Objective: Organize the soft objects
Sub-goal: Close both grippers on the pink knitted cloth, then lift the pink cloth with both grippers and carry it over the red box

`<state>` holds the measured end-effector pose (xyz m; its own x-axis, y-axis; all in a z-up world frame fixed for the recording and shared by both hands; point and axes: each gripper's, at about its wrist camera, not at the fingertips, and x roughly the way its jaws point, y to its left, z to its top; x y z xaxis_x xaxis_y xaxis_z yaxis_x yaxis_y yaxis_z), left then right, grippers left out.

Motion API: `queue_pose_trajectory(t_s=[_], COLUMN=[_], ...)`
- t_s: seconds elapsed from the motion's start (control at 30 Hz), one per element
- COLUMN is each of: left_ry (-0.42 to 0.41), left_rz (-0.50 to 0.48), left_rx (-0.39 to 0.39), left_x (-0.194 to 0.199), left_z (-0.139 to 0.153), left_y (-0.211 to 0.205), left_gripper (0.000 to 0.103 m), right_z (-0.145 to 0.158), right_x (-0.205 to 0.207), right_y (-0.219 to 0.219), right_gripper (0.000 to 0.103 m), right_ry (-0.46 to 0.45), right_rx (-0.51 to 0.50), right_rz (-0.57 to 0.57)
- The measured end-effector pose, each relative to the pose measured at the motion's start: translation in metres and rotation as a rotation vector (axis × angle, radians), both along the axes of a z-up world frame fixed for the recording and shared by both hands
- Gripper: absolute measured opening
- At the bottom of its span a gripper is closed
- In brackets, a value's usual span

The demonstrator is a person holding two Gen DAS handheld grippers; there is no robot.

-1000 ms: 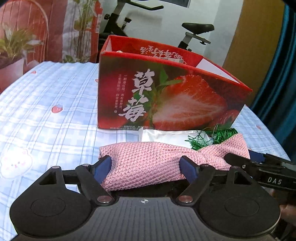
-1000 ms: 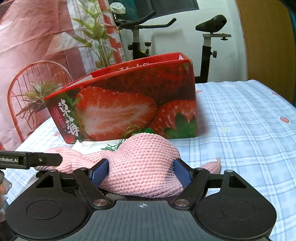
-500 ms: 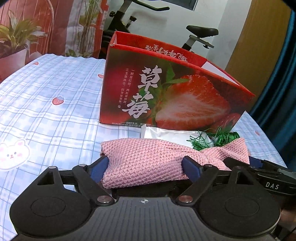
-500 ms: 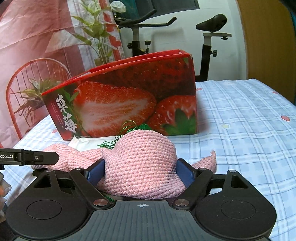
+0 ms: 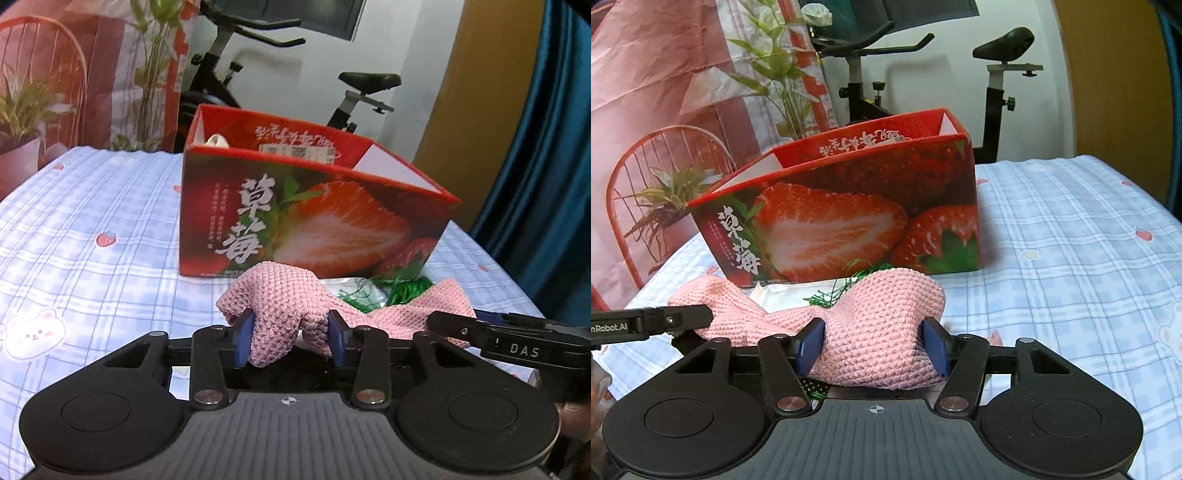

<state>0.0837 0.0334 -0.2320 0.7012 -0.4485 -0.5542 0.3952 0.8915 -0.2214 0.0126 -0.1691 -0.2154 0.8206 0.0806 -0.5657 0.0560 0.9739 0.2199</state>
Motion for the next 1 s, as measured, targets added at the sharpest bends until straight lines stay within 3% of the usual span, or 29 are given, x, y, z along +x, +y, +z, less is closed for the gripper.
queue_pose_trajectory(t_s=[0.37,0.53,1.0], left_ry=[-0.091,-0.139,-0.304], left_rz=[0.003,0.002,0.013], left_rx=[-0.041,-0.035,-0.056], left_x=[-0.014,-0.012,0.032], left_z=[0.013,0.026,0.108], left_y=[0.006,0.006,-0.004], left_gripper=[0.035,0.034,0.034], right_z=[0.035,0.048,0.123], right_x=[-0.022,-0.02,0.038], right_y=[0.03,0.032,0.006], right_gripper=[0.032,0.024,0.021], right_ry=[-0.174,-0.204,-0.31], right_rx=[-0.217,-0.212,-0.107], right_rz=[0.061,0.099,0.129])
